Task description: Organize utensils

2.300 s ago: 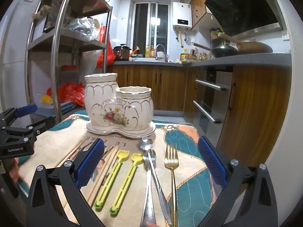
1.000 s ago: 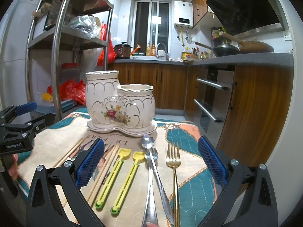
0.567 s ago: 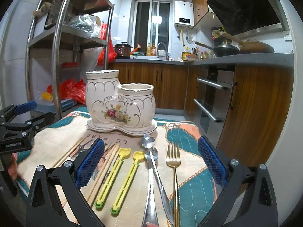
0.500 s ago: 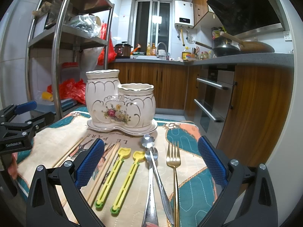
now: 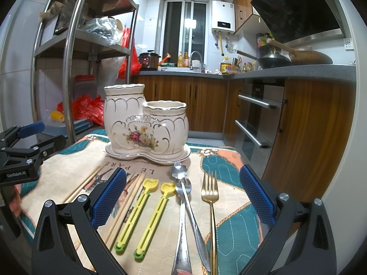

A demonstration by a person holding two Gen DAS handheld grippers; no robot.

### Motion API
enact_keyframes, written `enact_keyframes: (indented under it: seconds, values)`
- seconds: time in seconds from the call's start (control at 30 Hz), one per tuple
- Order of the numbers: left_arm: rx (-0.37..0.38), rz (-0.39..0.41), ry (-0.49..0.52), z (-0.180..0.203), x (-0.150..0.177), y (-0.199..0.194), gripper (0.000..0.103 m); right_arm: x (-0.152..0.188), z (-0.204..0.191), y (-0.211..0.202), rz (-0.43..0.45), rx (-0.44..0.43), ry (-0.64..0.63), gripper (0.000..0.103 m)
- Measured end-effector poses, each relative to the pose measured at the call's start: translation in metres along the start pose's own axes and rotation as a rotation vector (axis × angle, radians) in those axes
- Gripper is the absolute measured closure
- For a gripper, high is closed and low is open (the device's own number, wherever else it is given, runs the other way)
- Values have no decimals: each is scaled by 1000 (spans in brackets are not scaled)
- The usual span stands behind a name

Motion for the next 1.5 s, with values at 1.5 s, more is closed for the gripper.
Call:
enact_keyframes:
  seconds: [1.5]
  values:
    - [-24,-476,110,-6,28,42,14,22,63,23,-318,15,126,11]
Point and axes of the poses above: each gripper's, at about its wrist camera, not at the fingertips, and y roughly the way its jaws point, z to its right, x to its underside, the point moved 1 cm from there along y, roughly the way its jaws point, and after that the axes turned 8 degrees about -y, right-handed, at the moved point
